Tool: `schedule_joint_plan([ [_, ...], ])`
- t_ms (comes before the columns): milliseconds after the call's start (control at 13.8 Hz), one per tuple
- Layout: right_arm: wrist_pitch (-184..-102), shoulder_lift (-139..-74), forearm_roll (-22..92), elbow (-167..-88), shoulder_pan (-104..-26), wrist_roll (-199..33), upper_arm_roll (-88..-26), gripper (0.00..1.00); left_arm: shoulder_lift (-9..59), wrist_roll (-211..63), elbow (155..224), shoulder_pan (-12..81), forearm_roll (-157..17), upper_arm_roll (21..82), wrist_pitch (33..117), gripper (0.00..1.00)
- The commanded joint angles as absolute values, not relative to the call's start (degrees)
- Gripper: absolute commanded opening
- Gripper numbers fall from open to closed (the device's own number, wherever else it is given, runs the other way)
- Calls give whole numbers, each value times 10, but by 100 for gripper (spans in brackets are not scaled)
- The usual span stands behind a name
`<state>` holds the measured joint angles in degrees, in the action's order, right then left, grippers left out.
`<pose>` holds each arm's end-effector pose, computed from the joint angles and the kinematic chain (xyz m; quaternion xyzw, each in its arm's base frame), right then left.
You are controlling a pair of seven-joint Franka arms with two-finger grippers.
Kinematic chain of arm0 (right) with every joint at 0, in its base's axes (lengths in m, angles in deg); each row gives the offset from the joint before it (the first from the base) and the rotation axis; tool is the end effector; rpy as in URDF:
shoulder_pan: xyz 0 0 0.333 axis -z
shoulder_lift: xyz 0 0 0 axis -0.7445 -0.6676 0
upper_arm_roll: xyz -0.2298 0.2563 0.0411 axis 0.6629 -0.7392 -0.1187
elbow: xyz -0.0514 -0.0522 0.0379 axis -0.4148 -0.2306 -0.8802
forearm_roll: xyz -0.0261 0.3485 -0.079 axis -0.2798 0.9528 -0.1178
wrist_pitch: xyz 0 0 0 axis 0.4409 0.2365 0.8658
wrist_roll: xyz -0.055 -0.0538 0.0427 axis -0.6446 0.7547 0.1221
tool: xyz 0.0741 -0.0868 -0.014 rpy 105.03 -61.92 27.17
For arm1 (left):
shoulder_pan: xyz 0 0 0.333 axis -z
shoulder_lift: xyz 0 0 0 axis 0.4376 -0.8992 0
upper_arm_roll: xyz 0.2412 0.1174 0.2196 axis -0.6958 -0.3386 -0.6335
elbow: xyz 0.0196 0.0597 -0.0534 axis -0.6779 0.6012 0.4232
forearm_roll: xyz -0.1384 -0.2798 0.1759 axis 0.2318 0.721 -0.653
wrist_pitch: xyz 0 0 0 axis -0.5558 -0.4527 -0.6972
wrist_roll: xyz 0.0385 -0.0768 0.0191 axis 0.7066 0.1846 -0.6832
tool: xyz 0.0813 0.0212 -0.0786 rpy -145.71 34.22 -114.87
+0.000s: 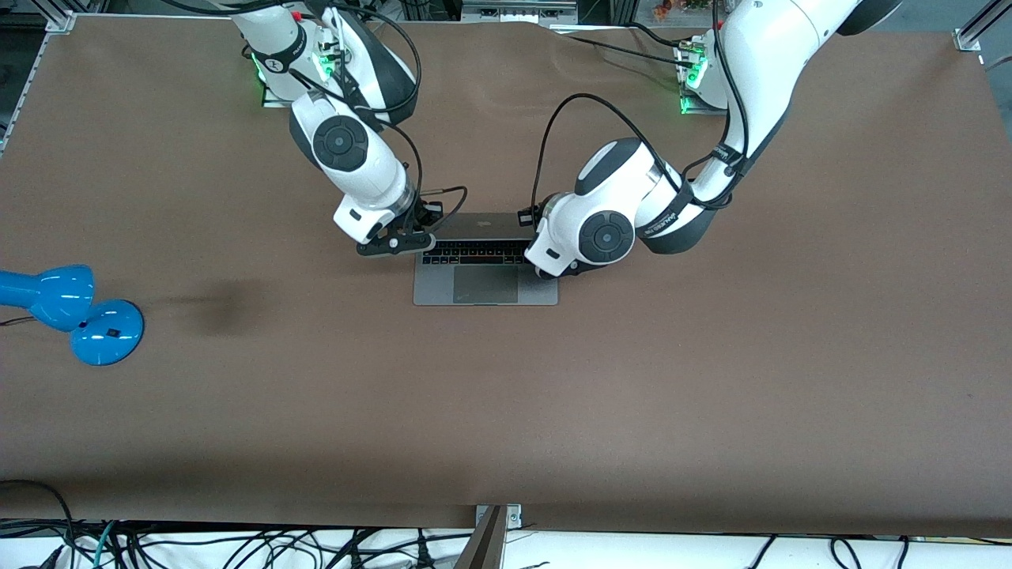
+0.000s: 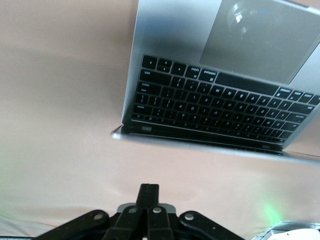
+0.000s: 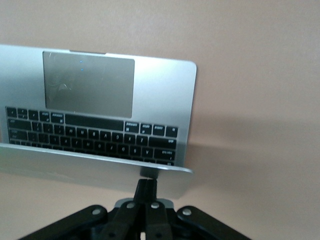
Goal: Close laptop with both arms from behind
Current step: 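Push the laptop screen down with both grippers until it shuts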
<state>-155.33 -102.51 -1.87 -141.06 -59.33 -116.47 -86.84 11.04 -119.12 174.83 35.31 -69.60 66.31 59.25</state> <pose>0.4870 0.3289 0.3591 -0.9961 -0.0536 0.0525 0.0471 0.5209 -0.3980 0.3370 0.9455 0.1274 -0.2923 0.0663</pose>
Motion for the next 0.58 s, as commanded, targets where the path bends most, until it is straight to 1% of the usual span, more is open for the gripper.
schedule_joint_plan([
  [0,-1553,-1064,-43,-1367,-591,-1163,-865,0,79,-1199,1707,358,-712,659,588,0],
  [289,-1563,-1096,-57,-1347,-591,-1166,-857,0,50,-1197,1702,359,-712,644,646,0],
  [506,-1590,-1120,-61,-1342,-592,-1166,-849,0,28,-1197,1699,360,-744,644,673,0],
])
